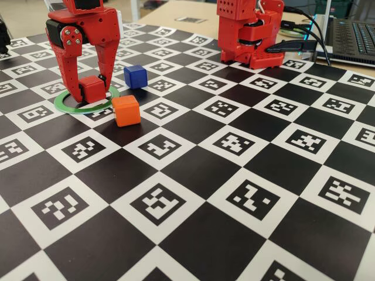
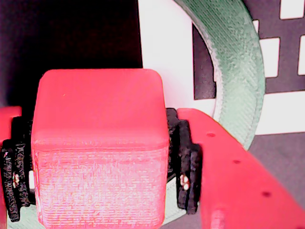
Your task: Grab the red cube then put it in the green circle then put the blue cube on top and finally the orange cube on top
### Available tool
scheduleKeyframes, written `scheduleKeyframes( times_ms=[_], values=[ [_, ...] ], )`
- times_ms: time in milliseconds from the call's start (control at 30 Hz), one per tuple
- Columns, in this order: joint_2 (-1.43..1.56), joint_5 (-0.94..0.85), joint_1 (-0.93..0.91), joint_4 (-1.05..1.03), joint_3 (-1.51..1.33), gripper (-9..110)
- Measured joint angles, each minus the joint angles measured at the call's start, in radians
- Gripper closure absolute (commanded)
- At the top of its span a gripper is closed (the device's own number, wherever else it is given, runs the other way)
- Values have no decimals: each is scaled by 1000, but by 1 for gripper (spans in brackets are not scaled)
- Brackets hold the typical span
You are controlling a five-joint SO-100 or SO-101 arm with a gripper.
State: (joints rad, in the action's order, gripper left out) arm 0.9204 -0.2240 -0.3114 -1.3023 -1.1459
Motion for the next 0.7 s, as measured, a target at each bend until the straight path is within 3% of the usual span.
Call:
scheduleKeyframes(
  times_ms=[133,367,700],
  values=[
    [0,12,-14,0,0,62],
    [0,15,-20,-3,0,59],
    [46,48,-28,-179,94,59]
  ],
)
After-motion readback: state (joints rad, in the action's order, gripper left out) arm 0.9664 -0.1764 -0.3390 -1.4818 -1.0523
